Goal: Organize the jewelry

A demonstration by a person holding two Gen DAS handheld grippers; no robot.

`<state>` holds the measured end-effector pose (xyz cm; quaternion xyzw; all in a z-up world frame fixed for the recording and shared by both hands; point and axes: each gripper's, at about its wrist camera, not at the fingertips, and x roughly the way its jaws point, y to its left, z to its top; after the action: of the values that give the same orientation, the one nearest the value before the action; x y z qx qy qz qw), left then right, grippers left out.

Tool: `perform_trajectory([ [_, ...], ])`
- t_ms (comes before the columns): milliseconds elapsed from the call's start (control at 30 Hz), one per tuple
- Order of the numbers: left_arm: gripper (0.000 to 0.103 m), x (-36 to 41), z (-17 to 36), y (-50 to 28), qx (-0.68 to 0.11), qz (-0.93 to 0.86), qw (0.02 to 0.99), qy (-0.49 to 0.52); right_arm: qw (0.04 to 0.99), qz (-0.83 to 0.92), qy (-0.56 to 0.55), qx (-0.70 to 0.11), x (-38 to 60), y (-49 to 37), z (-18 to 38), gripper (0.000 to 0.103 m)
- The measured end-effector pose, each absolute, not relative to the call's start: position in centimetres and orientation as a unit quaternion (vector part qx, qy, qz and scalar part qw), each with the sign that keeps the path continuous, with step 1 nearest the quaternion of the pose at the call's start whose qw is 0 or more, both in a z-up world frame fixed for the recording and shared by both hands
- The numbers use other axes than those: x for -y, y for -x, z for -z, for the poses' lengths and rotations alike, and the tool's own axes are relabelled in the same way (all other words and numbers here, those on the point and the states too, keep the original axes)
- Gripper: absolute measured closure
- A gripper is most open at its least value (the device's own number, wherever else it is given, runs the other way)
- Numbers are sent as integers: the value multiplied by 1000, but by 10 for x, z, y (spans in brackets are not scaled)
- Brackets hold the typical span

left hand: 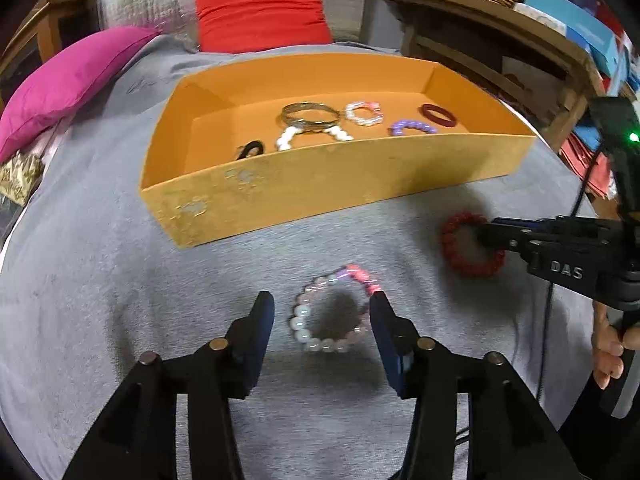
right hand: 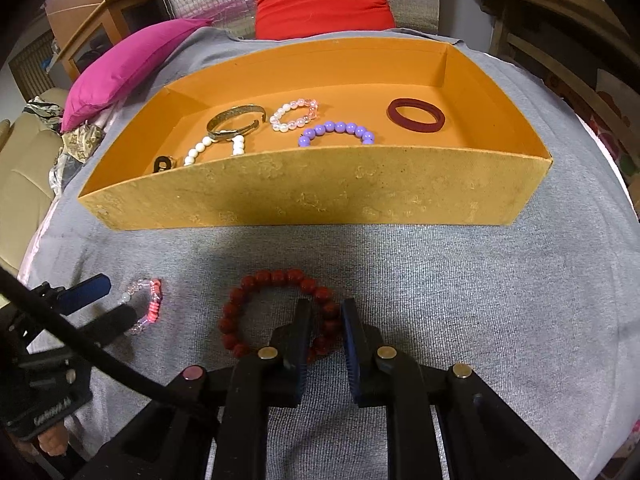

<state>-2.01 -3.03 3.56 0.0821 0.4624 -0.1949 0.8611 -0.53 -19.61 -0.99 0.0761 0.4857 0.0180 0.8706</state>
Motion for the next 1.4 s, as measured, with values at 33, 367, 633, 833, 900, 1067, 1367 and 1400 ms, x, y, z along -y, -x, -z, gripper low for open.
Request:
perform_trajectory([
  [33,46,32,-35,21,-463,196,860,-85,870,-18,-77,-486,196,5,10,84],
  [367,45,38,-19,19,-486,200,847,-83,871,-16,-77,-485,195,5,10,84],
  [633,92,38,-25,21,-476,223,848,-67,875,-15,-73,-478,194,9,8,90],
  [833,97,32,-33,20,-468,213,855,-60,877,-19,-85,-473,194,9,5,92],
  [900,97,31,-33,18,-471,215,854,-58,877,-22,-85,-472,192,10,4,92],
  [1067,97,29,-28,17,-475,198,854,-72,873,-23,-85,-479,190,8,6,92],
  [1367,69,38,-21,20,-481,201,849,-89,872,-19,-86,-482,190,7,8,92],
  [1400,66,38,-21,19,-482,202,848,-87,872,-20,-86,-481,191,7,8,92],
])
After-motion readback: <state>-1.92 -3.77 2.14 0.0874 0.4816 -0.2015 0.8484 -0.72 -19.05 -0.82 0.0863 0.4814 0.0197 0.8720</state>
